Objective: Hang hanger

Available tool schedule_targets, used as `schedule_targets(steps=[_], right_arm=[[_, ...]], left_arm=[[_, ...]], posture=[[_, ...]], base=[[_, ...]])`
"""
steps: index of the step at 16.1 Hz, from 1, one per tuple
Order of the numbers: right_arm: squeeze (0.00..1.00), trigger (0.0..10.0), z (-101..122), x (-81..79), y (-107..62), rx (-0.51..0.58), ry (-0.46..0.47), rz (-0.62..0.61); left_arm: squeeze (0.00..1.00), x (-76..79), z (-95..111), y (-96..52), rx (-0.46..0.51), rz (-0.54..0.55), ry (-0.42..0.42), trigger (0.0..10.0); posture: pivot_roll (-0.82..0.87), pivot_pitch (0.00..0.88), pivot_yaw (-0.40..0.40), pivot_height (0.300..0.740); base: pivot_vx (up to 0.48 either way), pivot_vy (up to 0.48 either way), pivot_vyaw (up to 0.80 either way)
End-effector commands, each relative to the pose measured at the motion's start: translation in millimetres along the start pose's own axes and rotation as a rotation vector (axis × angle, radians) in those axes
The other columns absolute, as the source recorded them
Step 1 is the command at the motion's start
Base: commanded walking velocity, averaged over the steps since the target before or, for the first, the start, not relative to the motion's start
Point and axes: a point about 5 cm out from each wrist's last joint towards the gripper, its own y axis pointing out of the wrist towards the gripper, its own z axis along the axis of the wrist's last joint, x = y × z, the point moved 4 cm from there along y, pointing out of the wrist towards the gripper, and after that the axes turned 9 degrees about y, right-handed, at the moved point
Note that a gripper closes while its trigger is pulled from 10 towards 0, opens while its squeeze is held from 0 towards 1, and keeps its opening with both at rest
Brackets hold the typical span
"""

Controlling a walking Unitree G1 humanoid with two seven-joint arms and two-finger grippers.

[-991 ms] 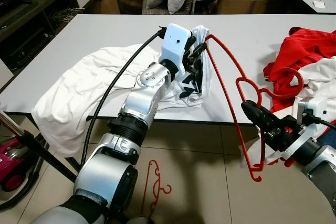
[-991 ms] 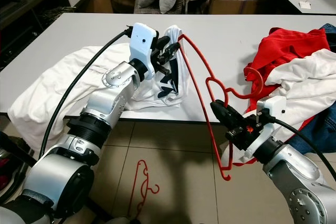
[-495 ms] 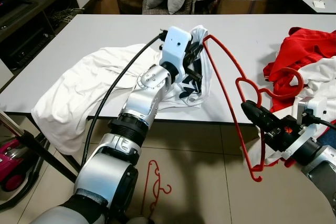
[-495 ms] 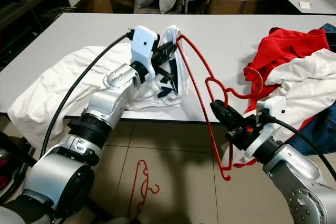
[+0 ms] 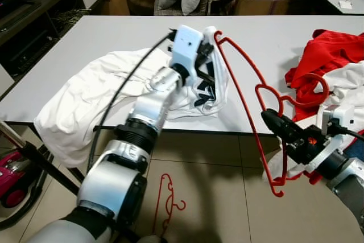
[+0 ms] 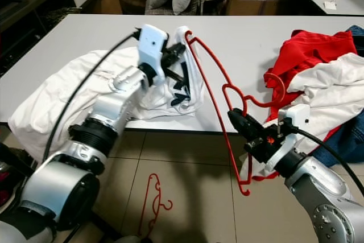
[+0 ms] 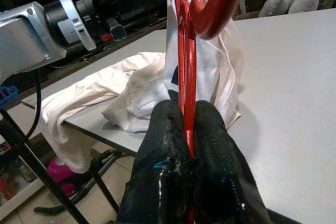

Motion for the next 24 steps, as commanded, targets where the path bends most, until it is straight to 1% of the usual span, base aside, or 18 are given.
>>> schedule_targets(steps=[1, 3, 4, 5, 8, 9, 11, 12, 24], right_arm=[[0.00, 10.0, 1, -2.0, 0.7, 0.007, -0.006, 0.004], [0.00, 10.0, -1, 0.7, -0.4, -0.003, -0.013, -0.017], [0.00, 10.0, -3, 1.7, -1.2, -0.008, -0.009, -0.023], [0.00, 10.0, -4, 2.1, -1.4, -0.015, -0.009, -0.026], [0.00, 10.0, -13, 0.1, -1.6, -0.072, -0.025, -0.014], [0.00, 10.0, -14, -0.1, -1.6, -0.075, -0.023, -0.013], [0.00, 10.0, -19, 4.8, -1.2, -0.109, -0.039, -0.044], [0.00, 10.0, -20, 5.0, -1.0, -0.112, -0.040, -0.046], [0.00, 10.0, -20, 5.0, -1.0, -0.112, -0.040, -0.046]], left_arm=[[0.00, -8.6, 13, 0.9, 0.032, 0.006, 0.023, 0.0], [0.00, -14.1, 15, -2.0, 0.037, 0.010, 0.034, 0.0], [0.00, -22.2, 14, -5.8, 0.037, 0.024, 0.044, 0.0], [0.00, -26.1, 14, -7.3, 0.033, 0.033, 0.050, 0.0], [0.00, -35.1, 18, -7.7, 0.037, 0.051, 0.066, 0.0], [0.00, -35.2, 18, -7.5, 0.038, 0.049, 0.068, 0.0], [0.00, -26.8, 27, -5.5, 0.068, -0.013, 0.095, 0.0], [0.00, -24.6, 28, -5.4, 0.072, -0.028, 0.103, 0.0], [0.00, -24.6, 28, -5.4, 0.072, -0.028, 0.103, 0.0]], posture=[[-0.12, 0.021, 0.082, 0.740], [-0.12, 0.023, 0.083, 0.740], [-0.11, 0.023, 0.082, 0.740], [-0.11, 0.024, 0.081, 0.740], [-0.11, 0.024, 0.077, 0.740], [-0.11, 0.024, 0.077, 0.740], [-0.11, 0.025, 0.081, 0.740], [-0.11, 0.024, 0.082, 0.740], [-0.11, 0.024, 0.082, 0.740]], base=[[0.000, 0.000, 0.00], [0.000, 0.000, 0.00], [0.000, 0.000, 0.00], [0.000, 0.000, 0.00], [0.000, 0.000, 0.00], [0.000, 0.000, 0.00], [0.000, 0.000, 0.00], [0.000, 0.000, 0.00], [0.000, 0.000, 0.00]])
